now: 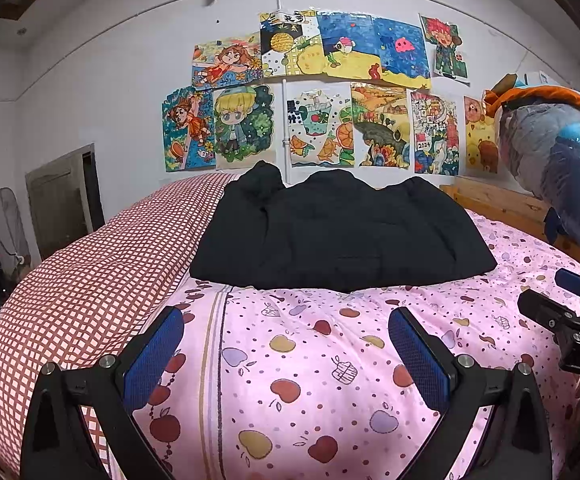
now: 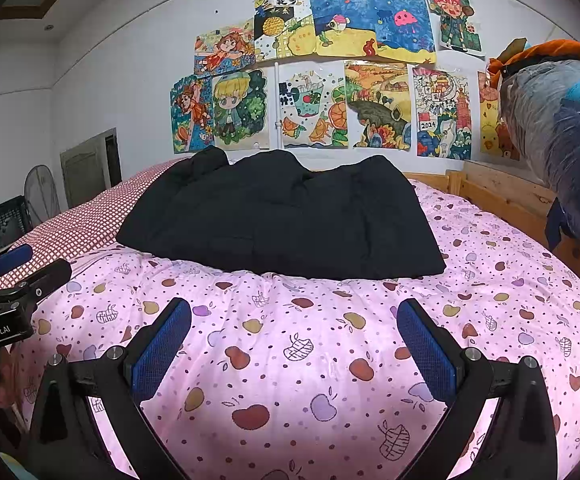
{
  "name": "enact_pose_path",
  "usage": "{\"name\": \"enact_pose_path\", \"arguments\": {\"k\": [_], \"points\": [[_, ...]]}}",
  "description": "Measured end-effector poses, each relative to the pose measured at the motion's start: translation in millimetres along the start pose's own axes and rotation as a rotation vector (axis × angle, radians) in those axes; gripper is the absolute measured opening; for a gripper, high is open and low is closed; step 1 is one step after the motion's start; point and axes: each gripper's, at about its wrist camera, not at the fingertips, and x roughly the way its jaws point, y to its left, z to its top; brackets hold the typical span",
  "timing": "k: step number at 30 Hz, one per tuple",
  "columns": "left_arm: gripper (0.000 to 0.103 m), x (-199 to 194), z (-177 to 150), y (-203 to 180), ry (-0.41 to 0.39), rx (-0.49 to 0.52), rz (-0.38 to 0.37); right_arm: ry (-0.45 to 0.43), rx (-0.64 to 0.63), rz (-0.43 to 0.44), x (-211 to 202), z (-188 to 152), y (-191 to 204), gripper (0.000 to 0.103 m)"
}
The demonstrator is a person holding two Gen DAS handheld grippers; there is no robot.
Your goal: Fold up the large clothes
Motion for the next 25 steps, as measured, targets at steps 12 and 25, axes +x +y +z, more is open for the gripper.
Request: {"name": "enact_pose_path", "arguments": {"k": [12,25], "points": [[0.103,-2.9,-1.0,-1.5,-0.014,0.030,0.035,0.001,0.001,0.000,0.2,-0.2,0.6,0.101],[0.103,0.6,-2.8,3.2,-0.002,0.019,0.039,0.004,-0.002,0.000,0.3,-1.0,0.0,0.101]]}}
